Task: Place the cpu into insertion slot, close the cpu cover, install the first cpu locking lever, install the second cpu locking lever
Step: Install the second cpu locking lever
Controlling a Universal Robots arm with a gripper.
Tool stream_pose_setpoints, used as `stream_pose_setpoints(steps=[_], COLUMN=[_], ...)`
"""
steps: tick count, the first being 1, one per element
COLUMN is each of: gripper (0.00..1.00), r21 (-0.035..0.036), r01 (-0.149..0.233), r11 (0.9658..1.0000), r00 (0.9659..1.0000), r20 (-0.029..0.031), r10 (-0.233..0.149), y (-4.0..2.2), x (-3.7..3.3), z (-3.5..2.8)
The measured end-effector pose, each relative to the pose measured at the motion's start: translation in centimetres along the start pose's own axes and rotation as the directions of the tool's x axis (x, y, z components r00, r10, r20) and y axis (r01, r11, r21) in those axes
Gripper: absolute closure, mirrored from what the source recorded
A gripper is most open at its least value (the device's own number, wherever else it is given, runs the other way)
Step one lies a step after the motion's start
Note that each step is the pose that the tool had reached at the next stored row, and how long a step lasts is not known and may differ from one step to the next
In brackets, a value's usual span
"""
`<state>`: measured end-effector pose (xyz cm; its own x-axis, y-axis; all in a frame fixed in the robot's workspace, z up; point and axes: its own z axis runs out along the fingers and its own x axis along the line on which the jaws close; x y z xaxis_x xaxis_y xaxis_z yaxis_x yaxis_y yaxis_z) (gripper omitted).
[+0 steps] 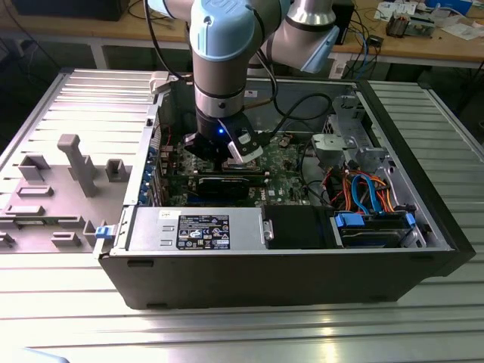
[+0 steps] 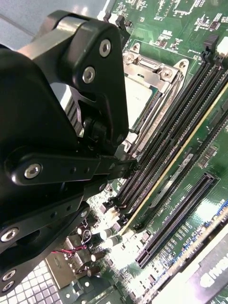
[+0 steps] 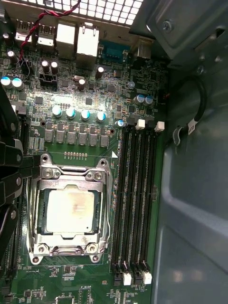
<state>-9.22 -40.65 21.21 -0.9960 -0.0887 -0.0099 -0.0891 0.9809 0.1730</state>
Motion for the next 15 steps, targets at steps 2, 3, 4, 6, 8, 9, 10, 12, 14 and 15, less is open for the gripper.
stream_pose_setpoints(steps=[2, 3, 4, 6, 8, 9, 10, 12, 14, 15], gripper=[0.89, 0.89, 0.89, 0.89, 0.89, 0.89, 0.89, 0.89, 0.89, 0.89], r21=[-0.0050, -0.0076, -0.0139, -0.0194, -0.0198, -0.0209, -0.0223, -0.0275, -0.0342, -0.0392], r01=[0.000, 0.000, 0.000, 0.000, 0.000, 0.000, 0.000, 0.000, 0.000, 0.000], r11=[1.0000, 1.0000, 0.9999, 0.9998, 0.9998, 0.9998, 0.9998, 0.9996, 0.9994, 0.9992], r00=[1.0000, 1.0000, 1.0000, 1.0000, 1.0000, 1.0000, 1.0000, 1.0000, 1.0000, 1.0000], r20=[0.0005, 0.0007, 0.0013, 0.0019, 0.0017, 0.0019, 0.0020, 0.0024, 0.0031, 0.0034], r10=[0.000, 0.000, 0.000, 0.000, 0.000, 0.000, 0.000, 0.000, 0.000, 0.000], y=[-0.01, -0.02, -0.04, -0.12, -0.18, -0.19, -0.19, -0.21, -0.22, -0.24], x=[0.02, 0.04, 0.07, 0.16, 0.22, 0.26, 0.30, 0.34, 0.36, 0.36], z=[0.06, 0.10, 0.19, 0.36, 0.48, 0.54, 0.58, 0.68, 0.79, 0.85])
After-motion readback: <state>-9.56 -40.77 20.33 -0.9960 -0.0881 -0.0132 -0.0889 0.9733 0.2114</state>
